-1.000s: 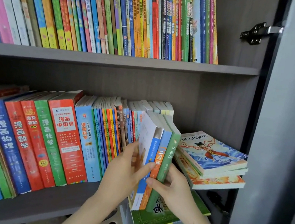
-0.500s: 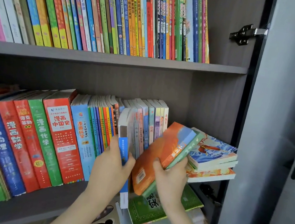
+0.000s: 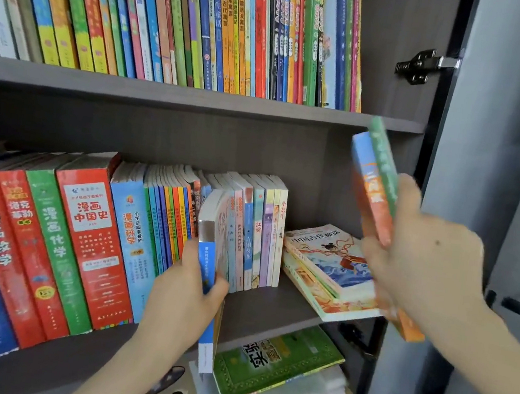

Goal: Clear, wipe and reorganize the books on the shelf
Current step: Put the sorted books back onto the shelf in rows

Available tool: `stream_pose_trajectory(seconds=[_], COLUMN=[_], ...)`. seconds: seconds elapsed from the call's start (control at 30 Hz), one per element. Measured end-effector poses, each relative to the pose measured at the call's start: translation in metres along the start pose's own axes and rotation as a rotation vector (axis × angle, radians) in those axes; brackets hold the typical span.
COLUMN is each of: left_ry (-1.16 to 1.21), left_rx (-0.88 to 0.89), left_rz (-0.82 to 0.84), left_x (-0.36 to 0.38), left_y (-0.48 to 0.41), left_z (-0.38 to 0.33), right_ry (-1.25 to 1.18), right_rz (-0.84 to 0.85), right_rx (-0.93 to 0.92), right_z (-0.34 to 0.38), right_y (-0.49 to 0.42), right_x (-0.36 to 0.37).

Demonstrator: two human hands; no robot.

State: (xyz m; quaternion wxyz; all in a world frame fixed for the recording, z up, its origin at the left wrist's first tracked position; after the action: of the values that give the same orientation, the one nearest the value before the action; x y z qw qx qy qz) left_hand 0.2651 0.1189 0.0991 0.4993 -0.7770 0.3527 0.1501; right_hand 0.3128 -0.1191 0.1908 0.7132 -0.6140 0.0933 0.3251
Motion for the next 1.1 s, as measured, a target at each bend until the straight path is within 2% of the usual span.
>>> stream_pose_trajectory(seconds=[0.07,0.13,0.2,0.3,0.4,0.47,0.57,0.67,0.73,0.9,0.97,1.03,1.1], left_ry=[0.012,0.009,0.0,0.007,0.014,0.026,0.066,0.096,0.076,0.118,0.062,-0.101,-0.247], left_rx=[0.013,0.025,0.025,0.026,0.041,0.043,0.038,0.03,0.018,0.1,0.195,0.329,0.386], left_rz=[-0.006,-0.011,-0.011,-0.002,0.02,0.042,0.087,0.133,0.19,0.405,0.281,0.109,0.125], left_x=[0.002,0.004,0.006,0.007,0.012,0.018,0.025,0.034,0.041,0.028,0.015,0.006,0.007], left_y=[-0.001,-0.002,-0.003,-0.003,-0.007,-0.009,-0.012,-0.021,-0.024,-0.031,-0.052,-0.081,-0.112], left_z=[0.0,-0.001,0.0,-0.002,-0.009,-0.015,-0.025,-0.035,-0.046,-0.066,-0.06,-0.046,-0.029], right_ry=[0.223,0.522,0.678,0.81,0.803,0.694,0.187,-0.326,-0.495,-0.795,-0.927,-0.938,-0.946], right_rz=[0.034,0.233,0.315,0.462,0.558,0.569,0.629,0.926,0.981,0.711,0.621,0.585,0.55], right_rx=[-0.151,-0.22,-0.259,-0.37,-0.495,-0.486,-0.363,-0.302,-0.213,0.252,0.377,0.392,0.357], right_z=[0.004,0.011,0.012,0.021,0.021,0.019,0.008,0.018,0.03,0.053,0.046,0.033,0.022], right_y=[-0.013,-0.023,-0.03,-0.029,-0.033,-0.041,-0.017,0.047,0.076,0.099,0.097,0.096,0.094], right_x=[0.019,0.047,0.089,0.131,0.141,0.123,0.09,0.073,0.094,0.141,0.136,0.129,0.121])
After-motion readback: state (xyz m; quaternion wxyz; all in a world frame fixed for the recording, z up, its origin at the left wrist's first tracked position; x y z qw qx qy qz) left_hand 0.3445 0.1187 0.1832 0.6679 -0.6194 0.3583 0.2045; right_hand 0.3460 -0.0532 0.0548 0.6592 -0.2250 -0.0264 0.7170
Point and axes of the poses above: each hand's wrist, its own y-axis away from the middle knuckle, its own x-axis out of the palm, z = x × y, the point moved 1 cm from there along -y, towards the middle knuckle, and after that the axes turned 9 degrees about x, right-handed, at the moved point
